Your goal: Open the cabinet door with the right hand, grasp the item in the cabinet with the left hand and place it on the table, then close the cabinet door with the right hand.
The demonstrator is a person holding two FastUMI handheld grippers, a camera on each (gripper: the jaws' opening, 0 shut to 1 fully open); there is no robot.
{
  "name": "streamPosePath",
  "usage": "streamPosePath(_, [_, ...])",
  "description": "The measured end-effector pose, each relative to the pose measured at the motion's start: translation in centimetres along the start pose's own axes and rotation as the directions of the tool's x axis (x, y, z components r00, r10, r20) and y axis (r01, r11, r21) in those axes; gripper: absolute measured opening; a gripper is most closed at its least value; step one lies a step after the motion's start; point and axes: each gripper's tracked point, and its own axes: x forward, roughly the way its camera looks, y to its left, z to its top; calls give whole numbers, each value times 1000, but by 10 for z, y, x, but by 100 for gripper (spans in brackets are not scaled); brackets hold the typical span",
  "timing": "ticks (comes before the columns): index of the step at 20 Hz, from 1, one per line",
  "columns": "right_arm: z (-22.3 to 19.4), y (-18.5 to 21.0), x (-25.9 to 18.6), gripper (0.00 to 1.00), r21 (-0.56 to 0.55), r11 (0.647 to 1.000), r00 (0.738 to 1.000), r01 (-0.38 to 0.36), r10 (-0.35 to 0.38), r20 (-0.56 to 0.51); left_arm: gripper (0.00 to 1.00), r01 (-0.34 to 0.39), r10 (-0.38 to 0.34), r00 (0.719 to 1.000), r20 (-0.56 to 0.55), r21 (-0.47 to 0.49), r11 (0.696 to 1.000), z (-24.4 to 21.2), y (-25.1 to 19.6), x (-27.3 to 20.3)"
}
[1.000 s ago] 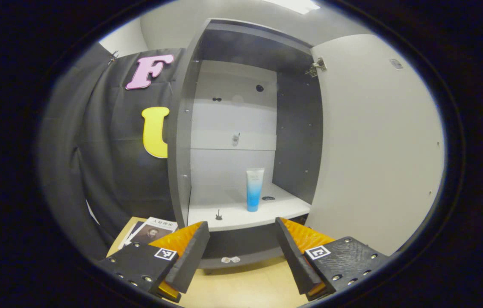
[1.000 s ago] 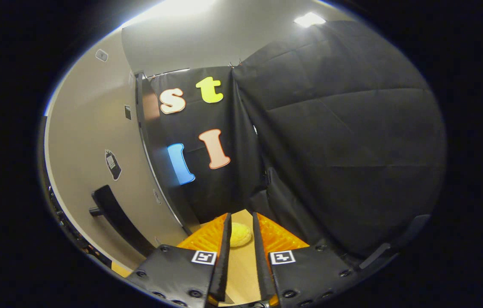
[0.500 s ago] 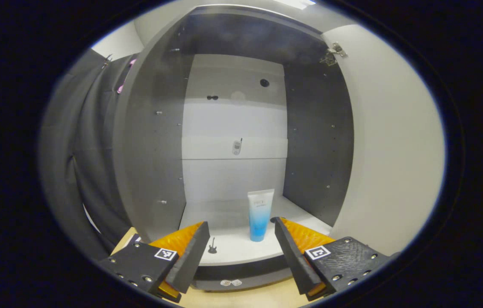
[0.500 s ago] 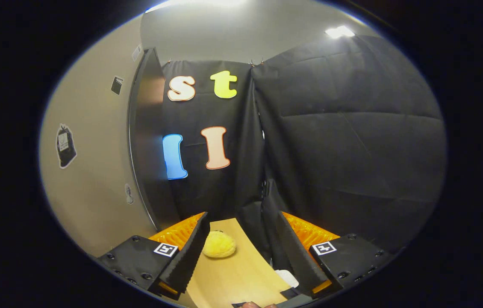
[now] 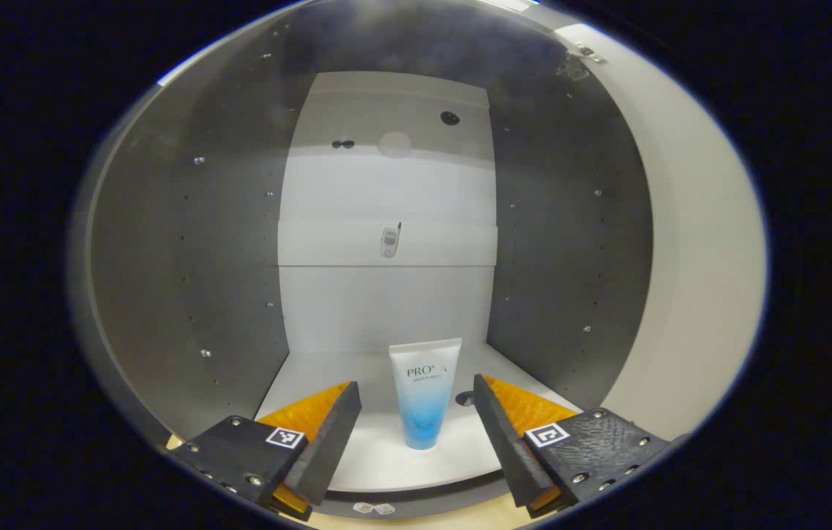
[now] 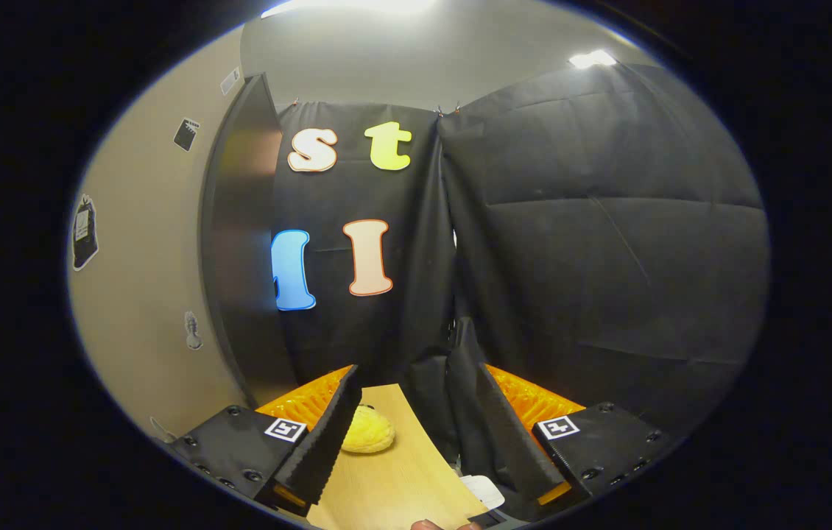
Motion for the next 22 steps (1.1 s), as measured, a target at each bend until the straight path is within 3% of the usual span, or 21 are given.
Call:
streamPosePath(3, [-6, -7, 8, 98, -18, 1000, 1000, 12, -13, -20, 92, -50, 50, 999, -16, 21, 999, -5, 0, 16])
streamPosePath(6, [-16, -5, 17, 98, -9, 1000, 999, -3, 2, -53, 92, -50, 51, 998, -38, 28, 998, -13, -6, 27])
streamPosePath(9, [-23, -9, 25, 98, -4, 1000, 997, -4, 4, -76, 70, -69, 70, 996, -47, 26, 997, -19, -6, 34])
streamPosePath(10, [-23, -10, 26, 93, -5, 1000, 997, -3, 3, -77, 70, -71, 72, 996, -55, 21, 997, -22, -7, 34])
streamPosePath(12, [-22, -12, 30, 98, -1, 1000, 997, -5, 5, -78, 64, -90, 91, 994, -65, 15, 996, -24, -4, 35])
streamPosePath(14, [-20, -11, 31, 93, 5, 1000, 998, -15, 15, -68, 49, -87, 87, 994, -64, 3, 996, -26, -4, 34])
streamPosePath(15, [-20, -12, 33, 98, 8, 1000, 998, -17, 17, -66, 49, -83, 83, 995, -58, 4, 997, -24, -3, 34])
streamPosePath(18, [-29, -17, 35, 98, 35, 999, 995, -11, 14, -101, 51, -61, 60, 997, -57, -20, 998, -23, -5, 30])
streamPosePath(19, [-28, -15, 33, 93, 40, 999, 994, -20, 24, -106, 49, -53, 52, 997, -51, -31, 998, -21, -6, 28])
streamPosePath(20, [-28, -13, 32, 98, 35, 999, 994, -25, 29, -107, 48, -46, 45, 998, -45, -33, 998, -19, -6, 29])
streamPosePath(22, [-27, -17, 29, 98, 19, 1000, 994, -19, 21, -105, 47, -44, 43, 998, -36, -18, 999, -18, -6, 28])
